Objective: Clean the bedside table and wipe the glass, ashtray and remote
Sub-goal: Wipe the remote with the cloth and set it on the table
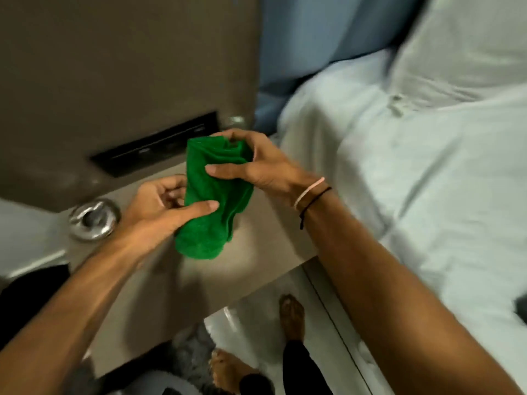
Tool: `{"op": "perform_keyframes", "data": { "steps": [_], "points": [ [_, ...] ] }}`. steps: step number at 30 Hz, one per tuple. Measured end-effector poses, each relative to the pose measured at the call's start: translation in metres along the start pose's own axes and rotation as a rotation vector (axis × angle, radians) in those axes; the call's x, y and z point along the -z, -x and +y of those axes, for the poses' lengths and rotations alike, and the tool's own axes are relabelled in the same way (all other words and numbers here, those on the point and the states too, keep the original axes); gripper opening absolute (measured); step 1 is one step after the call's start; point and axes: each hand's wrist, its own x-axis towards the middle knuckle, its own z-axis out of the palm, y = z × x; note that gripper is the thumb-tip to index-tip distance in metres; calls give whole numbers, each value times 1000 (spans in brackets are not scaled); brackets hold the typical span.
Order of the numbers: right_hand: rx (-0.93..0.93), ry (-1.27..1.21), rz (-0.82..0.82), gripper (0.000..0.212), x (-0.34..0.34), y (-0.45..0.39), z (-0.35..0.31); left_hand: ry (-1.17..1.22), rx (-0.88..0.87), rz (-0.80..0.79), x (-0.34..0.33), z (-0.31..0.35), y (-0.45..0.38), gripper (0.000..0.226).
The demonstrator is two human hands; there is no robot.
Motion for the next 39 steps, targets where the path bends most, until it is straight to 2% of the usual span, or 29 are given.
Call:
{"op": "perform_keyframes", "data": {
  "steps": [2,3,5,7,10,13,16,18,21,24,27,31,32,34,37,39],
  "points": [
    [84,215,233,52,39,28,-10,-229,-135,5,-30,30,-7,32],
    [133,334,400,57,65,48,-11,-344,-225,7,-54,46,-12,30],
    [200,512,749,61,110,91,-4,-523,-410,8,-101,73,-15,41],
    [182,661,1049,58,149,132,8,-632,-585,-13,-145,98,-9,57],
    [-86,828,1417,54,211,207,33,-761,-758,-103,-222,127,4,60],
    [-477,902,1574,59,251,273,68,-804,-918,-228,-287,143,15,56],
    [-757,828,1549,66,267,310,105,-837,-1027,-364,-342,145,22,58],
    [-781,753,1524,66,266,317,127,-841,-1061,-401,-369,144,25,50],
    [-620,633,1620,59,263,316,142,-792,-1068,-421,-390,137,29,41],
    [-449,509,1678,58,265,309,142,-746,-1050,-358,-389,131,17,48],
    [-315,436,1660,59,263,298,132,-731,-1039,-272,-369,132,3,69],
    [-11,352,1560,59,238,256,99,-536,-883,-102,-311,138,-6,62],
    [80,267,1510,60,230,246,90,-539,-879,-75,-297,136,-9,59],
    [216,-33,1306,65,204,215,71,-584,-902,3,-255,131,-14,56],
    [264,-768,919,60,154,159,48,-637,-878,193,-182,118,-18,58],
    [256,-1140,648,59,119,131,44,-604,-811,279,-143,107,-15,58]
  ]
}}
